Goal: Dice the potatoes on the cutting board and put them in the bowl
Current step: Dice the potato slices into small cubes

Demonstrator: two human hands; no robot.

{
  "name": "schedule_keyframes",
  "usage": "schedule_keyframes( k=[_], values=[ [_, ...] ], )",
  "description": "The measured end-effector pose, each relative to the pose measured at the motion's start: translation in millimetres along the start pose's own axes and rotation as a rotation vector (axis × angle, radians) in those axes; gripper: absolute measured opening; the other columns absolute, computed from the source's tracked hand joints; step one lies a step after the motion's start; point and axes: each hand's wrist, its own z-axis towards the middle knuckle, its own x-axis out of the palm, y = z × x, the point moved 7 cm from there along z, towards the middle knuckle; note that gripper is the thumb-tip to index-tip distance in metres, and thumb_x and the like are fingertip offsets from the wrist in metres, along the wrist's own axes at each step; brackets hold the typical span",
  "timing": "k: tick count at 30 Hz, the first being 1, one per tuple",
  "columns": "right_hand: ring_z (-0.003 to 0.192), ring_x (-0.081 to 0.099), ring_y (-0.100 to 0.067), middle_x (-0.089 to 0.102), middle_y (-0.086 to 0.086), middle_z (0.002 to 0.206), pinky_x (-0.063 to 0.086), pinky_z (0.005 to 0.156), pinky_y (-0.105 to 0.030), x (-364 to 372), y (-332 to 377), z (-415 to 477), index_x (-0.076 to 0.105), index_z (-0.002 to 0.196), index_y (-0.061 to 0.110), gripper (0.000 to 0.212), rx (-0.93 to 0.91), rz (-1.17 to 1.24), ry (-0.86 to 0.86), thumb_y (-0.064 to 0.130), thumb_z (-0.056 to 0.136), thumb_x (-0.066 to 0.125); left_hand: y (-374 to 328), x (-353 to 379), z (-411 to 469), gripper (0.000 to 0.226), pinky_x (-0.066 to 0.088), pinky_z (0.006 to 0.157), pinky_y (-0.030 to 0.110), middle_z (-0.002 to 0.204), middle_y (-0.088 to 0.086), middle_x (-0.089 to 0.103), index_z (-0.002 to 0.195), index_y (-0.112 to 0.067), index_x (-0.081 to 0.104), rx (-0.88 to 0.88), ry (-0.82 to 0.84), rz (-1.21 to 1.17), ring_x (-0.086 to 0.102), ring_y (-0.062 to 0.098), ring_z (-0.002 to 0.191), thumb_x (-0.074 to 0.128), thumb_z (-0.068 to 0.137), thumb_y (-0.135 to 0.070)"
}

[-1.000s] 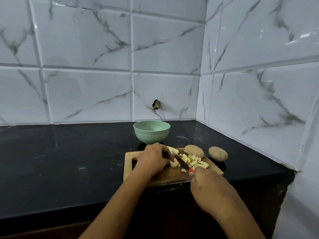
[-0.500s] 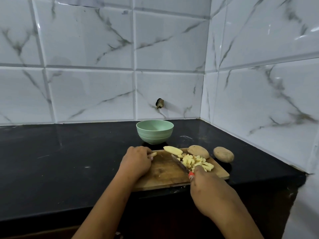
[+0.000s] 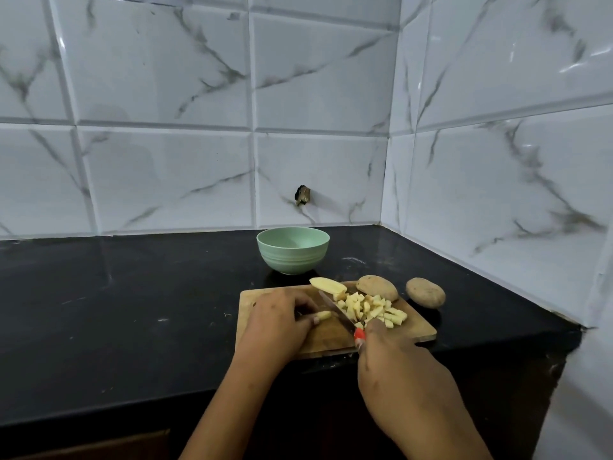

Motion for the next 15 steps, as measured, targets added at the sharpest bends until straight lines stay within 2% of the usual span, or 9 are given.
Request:
schedule_keyframes(
  k=[6,12,15],
  values=[
    [0.076,0.047,-0.012,0.059,0.001,0.106,0.034,0.053,-0.023,8,9,0,0.036,0.124,0.020,0.025,-0.004,-0.090,0.089,0.020,0.099,0.041,2,4,-2,0.012,0.043,0.085,0.020,0.101,-0.018,0.065,0.097,-0.034,0.070,-0.014,-0.015,-0.020,0.053,0.000,0.091,0.067,0.086,-0.034],
    [0.083,0.051,-0.017,0.053,0.000,0.096,0.036,0.059,-0.028,21,15,10,0.040,0.121,0.019,0.026,0.071,-0.084,0.152,0.016,0.095,0.043,2,4,0,0.010,0.045,0.088,0.024,0.099,-0.017,0.066,0.094,-0.032,0.073,-0.013,-0.008,-0.050,0.054,0.003,0.094,0.068,0.085,-0.032],
    [0.080,0.051,-0.016,0.054,0.002,0.095,0.032,0.052,-0.025,13,9,17,0.043,0.126,0.022,0.030,0.051,-0.088,0.124,0.016,0.096,0.043,2,4,-2,0.009,0.045,0.086,0.022,0.097,-0.017,0.066,0.092,-0.031,0.073,-0.023,-0.016,-0.061,0.055,0.002,0.090,0.069,0.084,-0.033]
  ],
)
